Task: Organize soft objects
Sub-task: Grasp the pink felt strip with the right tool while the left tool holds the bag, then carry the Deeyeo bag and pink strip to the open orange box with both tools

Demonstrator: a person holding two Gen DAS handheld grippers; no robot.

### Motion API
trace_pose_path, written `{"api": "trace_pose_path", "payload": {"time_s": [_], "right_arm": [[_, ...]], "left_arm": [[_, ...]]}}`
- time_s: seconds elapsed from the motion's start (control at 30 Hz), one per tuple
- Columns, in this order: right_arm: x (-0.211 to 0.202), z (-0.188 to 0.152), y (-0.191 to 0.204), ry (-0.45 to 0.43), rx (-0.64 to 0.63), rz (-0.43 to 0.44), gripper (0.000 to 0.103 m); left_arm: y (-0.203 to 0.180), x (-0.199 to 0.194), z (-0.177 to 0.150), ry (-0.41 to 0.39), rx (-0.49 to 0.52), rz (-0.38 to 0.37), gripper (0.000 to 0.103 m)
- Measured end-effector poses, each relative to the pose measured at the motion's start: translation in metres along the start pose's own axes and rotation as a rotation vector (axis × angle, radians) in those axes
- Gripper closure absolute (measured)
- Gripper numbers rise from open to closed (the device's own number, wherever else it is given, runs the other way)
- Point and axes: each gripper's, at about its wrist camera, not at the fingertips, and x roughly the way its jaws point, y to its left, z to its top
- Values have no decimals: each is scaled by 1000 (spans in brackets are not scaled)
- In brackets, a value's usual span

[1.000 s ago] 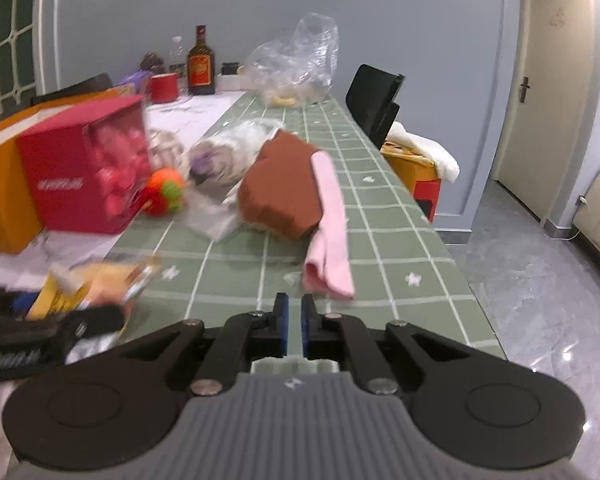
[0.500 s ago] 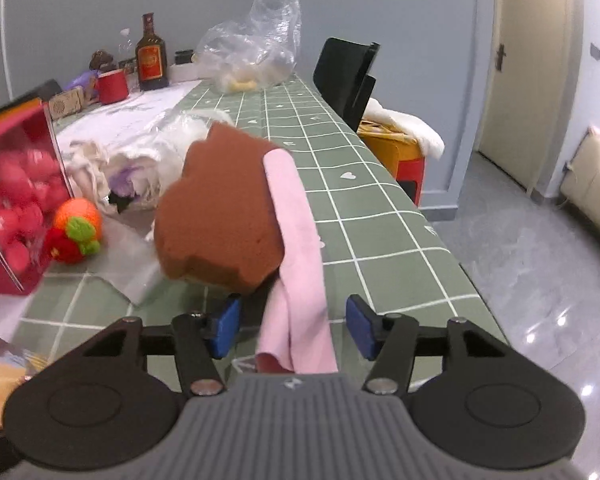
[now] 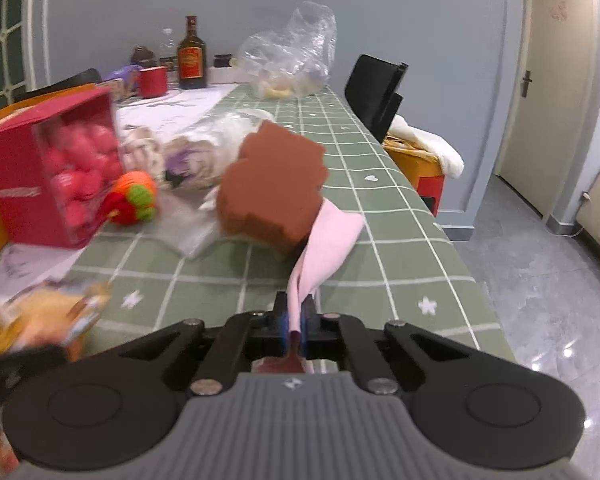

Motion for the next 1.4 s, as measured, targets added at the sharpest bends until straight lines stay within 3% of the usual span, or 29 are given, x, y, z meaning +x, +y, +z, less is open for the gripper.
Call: {"api": "trace_pose_path", "payload": {"time_s": [0.23,0.4,0.5,0.57,0.6,0.87,0.97,1.03,1.1,1.2,1.27,1.4], "right_arm": [[-50,-30,17,7,-7,62,100],[-59,-49,26,50,17,105,100],[-58,-50,26,36,27,90,92],[-55,-47,20,23,79,98,56],[-54,-46,17,12,94,93,50],[-35,-37,13,7,94,43,44],[-37,-40,20,-3,67,98,37],[-39,-43,25,-16,45,114,38],[-40,-46,35,-22,-20,63,46],[-42,-47,33,-36,-11,40,64],[-42,-47,30,-40,-1,14,85],[-47,-51,22,-51,34,19,98]], "left_arm": [[0,0,0,0,1,0,37],[0,0,0,1,0,-1,37],[0,-1,0,2,6,3,37],[0,-1,0,1,4,2,37],[-1,0,0,2,6,4,37],[-1,0,1,3,11,7,37],[0,-1,0,0,0,7,37],[1,-2,0,-4,-7,11,38],[2,-3,0,-8,-17,10,38],[2,-4,-1,-16,-28,19,39],[1,-5,-1,-21,-27,38,39],[-2,-10,-2,-41,-20,72,43]]}}
